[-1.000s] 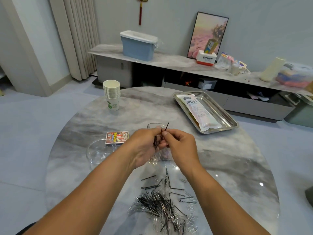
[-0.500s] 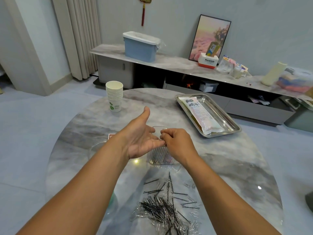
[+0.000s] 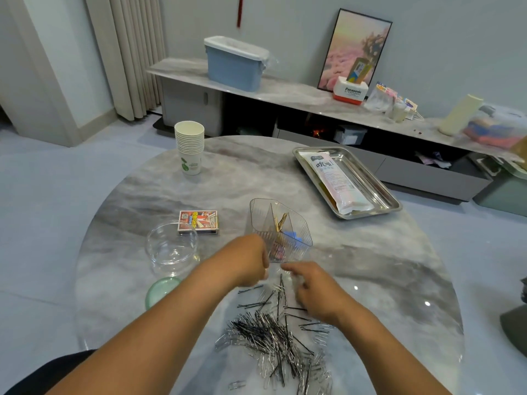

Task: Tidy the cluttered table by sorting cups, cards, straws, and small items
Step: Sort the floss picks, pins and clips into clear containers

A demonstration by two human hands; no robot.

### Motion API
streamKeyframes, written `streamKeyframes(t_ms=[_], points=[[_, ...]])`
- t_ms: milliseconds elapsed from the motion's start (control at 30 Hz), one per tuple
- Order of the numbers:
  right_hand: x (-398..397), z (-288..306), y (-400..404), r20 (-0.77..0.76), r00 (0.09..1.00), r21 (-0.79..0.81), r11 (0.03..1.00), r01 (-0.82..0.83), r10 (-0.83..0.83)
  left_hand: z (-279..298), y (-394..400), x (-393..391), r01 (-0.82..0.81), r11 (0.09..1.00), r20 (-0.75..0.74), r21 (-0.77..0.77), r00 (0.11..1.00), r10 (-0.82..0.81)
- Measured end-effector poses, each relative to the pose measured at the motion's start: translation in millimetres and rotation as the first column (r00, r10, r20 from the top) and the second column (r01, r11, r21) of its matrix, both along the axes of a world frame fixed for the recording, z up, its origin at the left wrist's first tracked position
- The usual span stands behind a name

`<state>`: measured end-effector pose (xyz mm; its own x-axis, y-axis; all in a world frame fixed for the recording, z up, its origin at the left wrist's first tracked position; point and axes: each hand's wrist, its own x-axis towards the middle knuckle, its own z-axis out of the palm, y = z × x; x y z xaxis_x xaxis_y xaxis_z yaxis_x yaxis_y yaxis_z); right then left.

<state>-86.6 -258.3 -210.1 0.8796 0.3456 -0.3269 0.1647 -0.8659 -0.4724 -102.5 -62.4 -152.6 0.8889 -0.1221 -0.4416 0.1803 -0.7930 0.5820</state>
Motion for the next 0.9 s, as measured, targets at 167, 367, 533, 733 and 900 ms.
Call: streamKeyframes(t_ms=[167, 367, 533, 733, 900], points=[[8, -11, 7, 0.111, 0.920, -0.227, 0.911, -0.345, 0.376, -34, -9, -11, 0.108, 0.925, 0.010, 0.365, 0.993, -0.120], [11, -7, -15, 0.033, 0.967, -0.187, 0.952, -0.243, 0.254, -46, -10, -12, 0.150, 0.893, 0.044, 0.425, 0.982, -0.186], [-1, 1, -13, 0.021, 0.959, -0.310, 0.914, -0.264, 0.284, -50, -14, -17, 0.189, 0.864, 0.033, 0.466, 0.972, -0.231], [-3, 18, -26, -0.063, 0.990, -0.163, 0.977, -0.137, 0.128, -53, -12, -15, 0.176, 0.892, 0.017, 0.416, 0.979, -0.202], [-6, 16, -28, -0.157, 0.985, -0.152, 0.984, -0.092, 0.068, -51, -5, -10, 0.142, 0.933, -0.005, 0.331, 0.989, -0.148]])
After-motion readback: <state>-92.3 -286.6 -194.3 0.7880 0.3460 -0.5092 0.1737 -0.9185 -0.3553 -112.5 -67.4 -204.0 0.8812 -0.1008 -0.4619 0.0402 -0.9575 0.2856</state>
